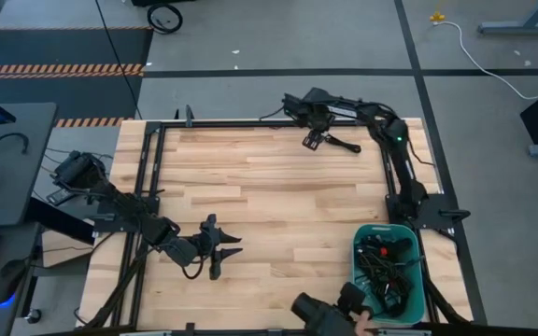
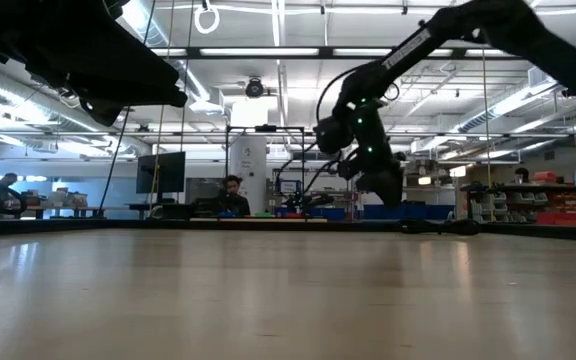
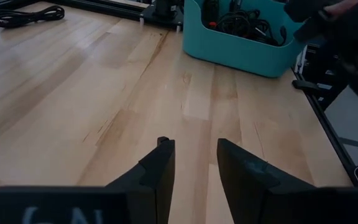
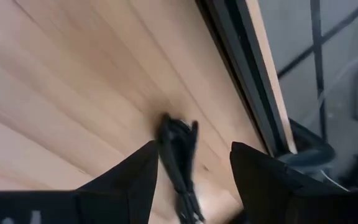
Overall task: Pick and place USB-C Cables
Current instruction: Put the black charger cable into the blue bin
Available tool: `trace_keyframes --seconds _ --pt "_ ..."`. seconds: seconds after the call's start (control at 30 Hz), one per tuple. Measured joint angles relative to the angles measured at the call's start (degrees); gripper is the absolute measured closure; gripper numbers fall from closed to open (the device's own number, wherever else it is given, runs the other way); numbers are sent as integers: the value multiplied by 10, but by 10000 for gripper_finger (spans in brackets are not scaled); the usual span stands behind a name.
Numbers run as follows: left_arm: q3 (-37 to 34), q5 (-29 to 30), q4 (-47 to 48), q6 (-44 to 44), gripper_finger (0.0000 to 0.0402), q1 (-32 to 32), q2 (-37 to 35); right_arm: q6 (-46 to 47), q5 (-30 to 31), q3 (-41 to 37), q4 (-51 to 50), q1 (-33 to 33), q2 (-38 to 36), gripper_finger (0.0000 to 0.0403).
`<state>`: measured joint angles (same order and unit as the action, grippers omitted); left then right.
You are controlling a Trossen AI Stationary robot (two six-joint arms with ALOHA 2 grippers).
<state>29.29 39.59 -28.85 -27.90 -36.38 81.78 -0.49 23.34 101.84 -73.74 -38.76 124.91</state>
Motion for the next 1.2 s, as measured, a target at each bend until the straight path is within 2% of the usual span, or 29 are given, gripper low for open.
trace_keyframes --seconds 0.13,0.27,0.4,0.53,0.63,0.7,0.8,0.87,0.9,1.0,1.07,1.2 --pt "0 0 0 0 276 0 0 -10 28 59 -55 2 51 203" --pt "0 0 0 0 276 0 0 -46 22 90 -99 16 89 213" --pt "0 0 0 0 276 -2 0 -63 55 95 -166 31 132 219" --pt "0 -11 0 0 276 -2 0 -64 122 90 -163 45 160 220" --pt "0 -12 0 0 276 -2 0 -73 135 89 -163 50 162 233" --pt "0 -13 0 0 276 -2 0 -81 127 89 -161 50 161 257" --pt "0 -19 0 0 276 -2 0 -98 9 89 -137 44 154 322" --pt "0 -20 1 0 276 -2 0 -98 -14 89 -130 42 154 374" --pt "0 -20 0 0 276 -2 0 -99 -13 89 -129 43 154 387" --pt "0 -20 1 0 276 -2 0 -97 13 99 -126 53 154 391" --pt "0 -20 1 0 276 -2 0 -93 10 110 -129 61 146 398" --pt "0 -20 4 0 276 -2 0 -82 9 116 -126 93 92 400"
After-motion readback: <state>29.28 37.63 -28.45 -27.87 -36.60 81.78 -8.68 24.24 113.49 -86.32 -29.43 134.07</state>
